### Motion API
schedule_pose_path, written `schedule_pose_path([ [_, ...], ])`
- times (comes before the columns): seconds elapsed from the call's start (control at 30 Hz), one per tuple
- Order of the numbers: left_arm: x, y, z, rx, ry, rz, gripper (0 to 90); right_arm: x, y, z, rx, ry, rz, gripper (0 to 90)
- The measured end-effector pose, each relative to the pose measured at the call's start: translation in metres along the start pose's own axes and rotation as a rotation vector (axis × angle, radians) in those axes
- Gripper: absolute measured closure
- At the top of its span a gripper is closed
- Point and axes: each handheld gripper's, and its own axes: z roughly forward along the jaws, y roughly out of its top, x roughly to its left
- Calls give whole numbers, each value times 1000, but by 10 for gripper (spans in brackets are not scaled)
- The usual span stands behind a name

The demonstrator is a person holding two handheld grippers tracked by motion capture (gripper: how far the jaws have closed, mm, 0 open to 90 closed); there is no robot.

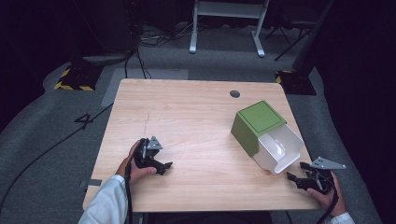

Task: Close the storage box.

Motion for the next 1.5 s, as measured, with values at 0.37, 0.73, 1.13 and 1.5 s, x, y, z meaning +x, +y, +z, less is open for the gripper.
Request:
schedule_pose_path([
  [0.37, 0, 0, 0, 0, -1, -1, 1, -3, 0, -6, -51, -24, 25, 301],
  [0.73, 0, 0, 0, 0, 0, 0, 2, -14, 24, -21, -129, -78, 18, 369],
  [1.13, 0, 0, 0, 1, 1, 1, 2, -20, 40, -25, -141, -81, 3, 479],
  [1.5, 0, 0, 0, 1, 0, 0, 2, -22, 56, -8, -97, -54, -23, 681],
])
